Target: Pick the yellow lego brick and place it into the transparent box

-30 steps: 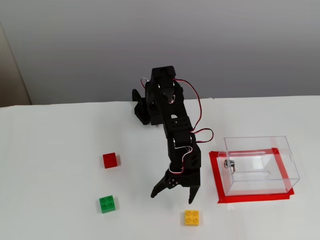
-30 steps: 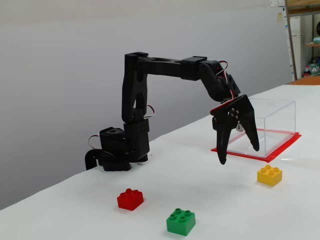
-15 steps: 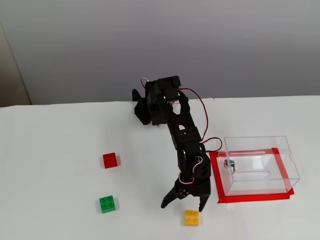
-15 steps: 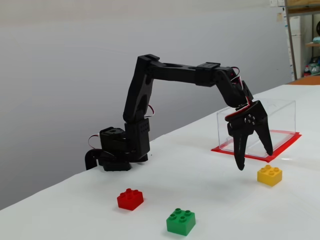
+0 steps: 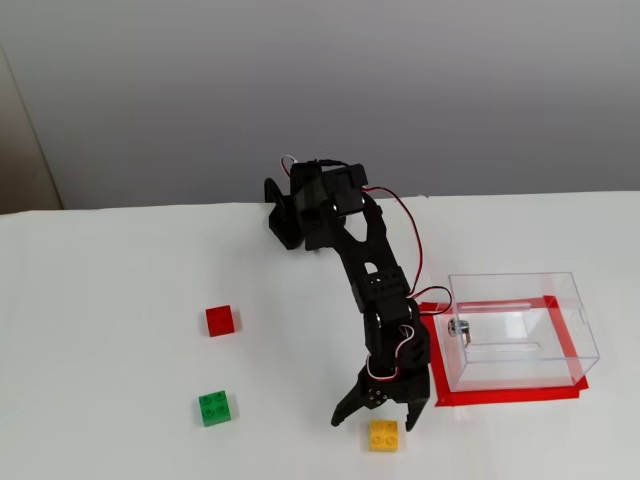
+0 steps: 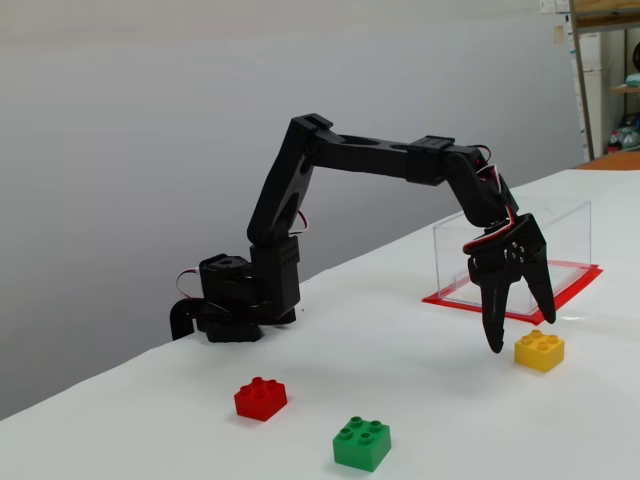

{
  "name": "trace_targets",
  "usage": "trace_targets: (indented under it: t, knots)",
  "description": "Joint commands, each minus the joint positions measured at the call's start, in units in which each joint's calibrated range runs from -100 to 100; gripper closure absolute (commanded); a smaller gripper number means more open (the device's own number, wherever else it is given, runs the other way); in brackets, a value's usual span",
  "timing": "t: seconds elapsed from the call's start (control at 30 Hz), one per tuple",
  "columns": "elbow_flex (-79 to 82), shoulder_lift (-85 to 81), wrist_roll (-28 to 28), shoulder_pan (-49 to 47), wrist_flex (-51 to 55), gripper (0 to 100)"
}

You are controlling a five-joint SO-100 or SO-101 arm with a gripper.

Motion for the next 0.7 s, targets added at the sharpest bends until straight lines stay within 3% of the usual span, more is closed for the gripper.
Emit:
trace_targets:
  t: [0.0,0.67]
  knots:
    - [-2.84,0.27,0.07,-0.25,-0.47,54]
    - [-6.45,5.02,0.12,0.20,-0.47,54]
